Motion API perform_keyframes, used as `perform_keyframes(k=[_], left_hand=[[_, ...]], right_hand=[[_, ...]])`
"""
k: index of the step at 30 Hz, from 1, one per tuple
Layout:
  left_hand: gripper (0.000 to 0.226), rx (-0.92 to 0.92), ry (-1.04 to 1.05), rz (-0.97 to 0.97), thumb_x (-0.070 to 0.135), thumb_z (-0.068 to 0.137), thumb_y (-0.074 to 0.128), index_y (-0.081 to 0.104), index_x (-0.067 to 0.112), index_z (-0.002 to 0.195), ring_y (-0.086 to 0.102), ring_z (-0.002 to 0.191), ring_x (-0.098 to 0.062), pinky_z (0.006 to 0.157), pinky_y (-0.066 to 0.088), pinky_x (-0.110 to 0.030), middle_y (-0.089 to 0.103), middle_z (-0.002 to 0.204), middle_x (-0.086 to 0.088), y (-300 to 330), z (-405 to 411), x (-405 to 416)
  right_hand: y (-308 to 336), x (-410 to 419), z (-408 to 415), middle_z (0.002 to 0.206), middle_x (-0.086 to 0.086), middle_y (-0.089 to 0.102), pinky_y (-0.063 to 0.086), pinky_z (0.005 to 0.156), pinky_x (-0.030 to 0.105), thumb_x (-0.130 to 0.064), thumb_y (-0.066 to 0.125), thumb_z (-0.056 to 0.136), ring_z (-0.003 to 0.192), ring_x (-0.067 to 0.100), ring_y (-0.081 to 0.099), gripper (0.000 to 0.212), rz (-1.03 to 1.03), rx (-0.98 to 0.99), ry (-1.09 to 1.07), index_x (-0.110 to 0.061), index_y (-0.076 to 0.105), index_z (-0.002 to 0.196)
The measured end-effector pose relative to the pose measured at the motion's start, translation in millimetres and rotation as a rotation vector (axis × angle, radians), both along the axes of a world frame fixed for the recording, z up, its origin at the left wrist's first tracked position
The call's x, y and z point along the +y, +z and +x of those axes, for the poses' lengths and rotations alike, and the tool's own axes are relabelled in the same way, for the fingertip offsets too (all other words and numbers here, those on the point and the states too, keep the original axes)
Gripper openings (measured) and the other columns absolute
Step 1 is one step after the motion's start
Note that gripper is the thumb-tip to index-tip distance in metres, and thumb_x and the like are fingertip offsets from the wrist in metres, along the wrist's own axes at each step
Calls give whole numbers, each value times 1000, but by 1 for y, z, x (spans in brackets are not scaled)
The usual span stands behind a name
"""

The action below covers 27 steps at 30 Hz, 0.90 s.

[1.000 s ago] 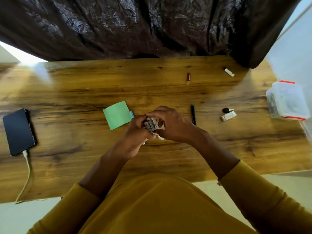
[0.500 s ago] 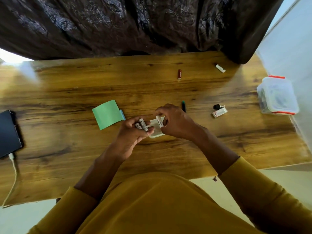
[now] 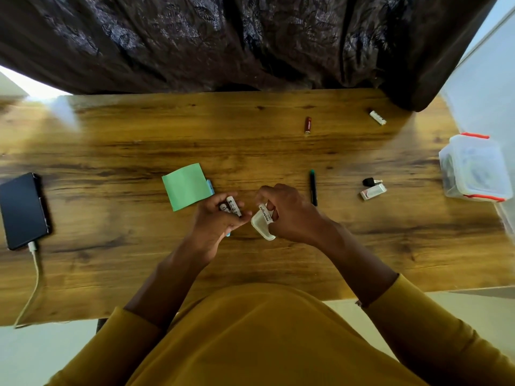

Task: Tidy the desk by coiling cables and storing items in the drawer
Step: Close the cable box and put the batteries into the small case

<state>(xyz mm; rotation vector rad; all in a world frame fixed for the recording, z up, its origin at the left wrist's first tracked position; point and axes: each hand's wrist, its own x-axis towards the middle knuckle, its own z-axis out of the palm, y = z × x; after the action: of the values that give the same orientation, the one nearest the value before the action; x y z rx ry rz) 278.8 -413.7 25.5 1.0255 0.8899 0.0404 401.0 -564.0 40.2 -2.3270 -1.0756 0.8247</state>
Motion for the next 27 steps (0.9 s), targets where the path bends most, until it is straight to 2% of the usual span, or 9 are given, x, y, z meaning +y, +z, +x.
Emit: perform_keyframes(k=[3, 8, 11, 14, 20, 24, 27], left_hand=[[59, 42, -58, 22, -28, 78, 67, 59, -5, 132, 70, 111, -33, 93, 62, -45, 66, 118, -24, -1, -1, -1], [57, 89, -157, 51, -28, 78, 67, 61, 1, 127, 71, 115, -37, 91, 63, -43, 68, 124, -29, 2, -5, -5], [60, 102, -155, 34, -34, 77, 59, 59, -2, 127, 71, 111, -39, 84, 65, -38, 67, 122, -30, 2, -6, -8], [62, 118, -152, 24, -37, 77, 56, 58, -4, 130, 71, 97, -30, 82, 65, -38, 66, 110, -25, 2, -8, -9], [65, 138, -160, 63, -34, 76, 60, 59, -2, 134, 74, 96, -31, 84, 65, -38, 67, 119, -27, -3, -10, -9], [61, 110, -123, 79, -31, 80, 60, 59, 4, 131, 73, 103, -34, 88, 63, -40, 67, 119, -21, 2, -10, -10], [50, 65, -57, 80, -28, 87, 54, 61, 0, 128, 72, 100, -35, 83, 65, -38, 66, 112, -20, 6, -7, -8]], right_hand=[[-2, -3, -4, 111, -2, 54, 57, 77, 38, -5, 80, 78, 103, 19, 59, 55, -66, -24, 67, -28, 58, 123], [-5, 2, -8, 119, 0, 63, 60, 72, 42, -4, 77, 80, 102, 22, 64, 57, -98, -1, 122, -34, 56, 124], [-9, 3, -10, 113, 0, 64, 59, 70, 42, -7, 73, 83, 96, 22, 64, 51, -94, -27, 115, -37, 55, 121], [-13, 3, -11, 103, 0, 65, 61, 71, 47, -9, 71, 84, 91, 22, 66, 45, -79, -43, 101, -38, 53, 114], [-16, 0, -9, 97, 0, 70, 63, 71, 50, -8, 64, 88, 87, 20, 70, 37, -30, 11, 32, -38, 54, 107], [-14, -3, -5, 91, -7, 74, 63, 72, 43, -9, 66, 91, 81, 7, 71, 27, 72, 42, -36, -32, 62, 105], [-9, -1, -5, 93, -9, 74, 58, 70, 27, -9, 69, 90, 77, -2, 67, 25, 167, 28, -75, -23, 68, 111]])
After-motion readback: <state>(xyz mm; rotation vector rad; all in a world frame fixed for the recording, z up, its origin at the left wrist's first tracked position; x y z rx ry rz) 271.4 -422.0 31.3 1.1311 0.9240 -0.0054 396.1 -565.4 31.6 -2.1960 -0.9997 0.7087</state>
